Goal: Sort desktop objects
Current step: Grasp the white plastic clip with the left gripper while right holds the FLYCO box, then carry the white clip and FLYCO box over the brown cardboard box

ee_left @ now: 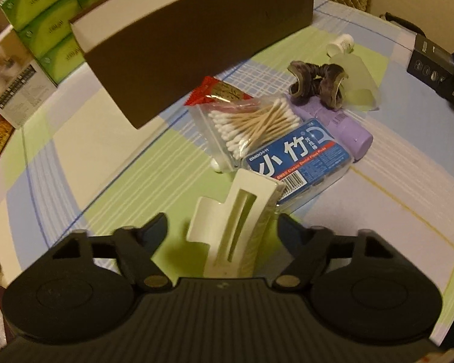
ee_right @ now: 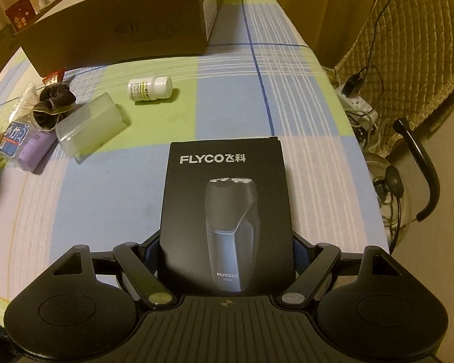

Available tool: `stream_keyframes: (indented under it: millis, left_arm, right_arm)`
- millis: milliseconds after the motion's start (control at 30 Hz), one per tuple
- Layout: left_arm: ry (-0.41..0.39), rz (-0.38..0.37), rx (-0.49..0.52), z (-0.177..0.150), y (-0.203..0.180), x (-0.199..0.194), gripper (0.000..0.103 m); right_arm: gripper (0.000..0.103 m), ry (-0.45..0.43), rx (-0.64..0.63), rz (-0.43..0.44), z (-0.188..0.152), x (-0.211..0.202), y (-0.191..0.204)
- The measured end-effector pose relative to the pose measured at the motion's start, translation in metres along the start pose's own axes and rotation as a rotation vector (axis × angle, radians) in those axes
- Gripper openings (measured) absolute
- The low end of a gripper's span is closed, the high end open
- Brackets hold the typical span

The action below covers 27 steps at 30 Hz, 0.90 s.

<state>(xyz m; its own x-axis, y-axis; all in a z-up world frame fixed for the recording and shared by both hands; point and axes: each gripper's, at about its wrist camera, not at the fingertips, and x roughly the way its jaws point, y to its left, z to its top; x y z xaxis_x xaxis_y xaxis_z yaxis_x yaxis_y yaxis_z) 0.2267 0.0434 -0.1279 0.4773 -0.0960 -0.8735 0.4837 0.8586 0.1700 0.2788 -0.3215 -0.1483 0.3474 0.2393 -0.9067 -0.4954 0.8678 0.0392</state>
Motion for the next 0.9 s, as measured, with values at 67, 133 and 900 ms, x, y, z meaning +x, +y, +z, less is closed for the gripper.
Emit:
stream_keyframes:
  millis: [67,133,900]
  left_arm:
    - [0.009,-0.010,-0.010,0.000,-0.001,0.002,0.054]
    - [0.001,-0.006,-0.030,-0.002,-0.003,0.000,0.054]
    - [0.238,0.238,-0.497,-0.013,-0.016,-0.004,0.045]
  right_arm:
    - [0.078,-0.001,-0.001,0.006,0.001,0.001,-0.003]
    - [0.078,-0.001,-0.004,0.010,0.004,0.002,-0.005]
    - [0.078,-0.033,-0.112,0.082,0.040,0.026,-0.015]
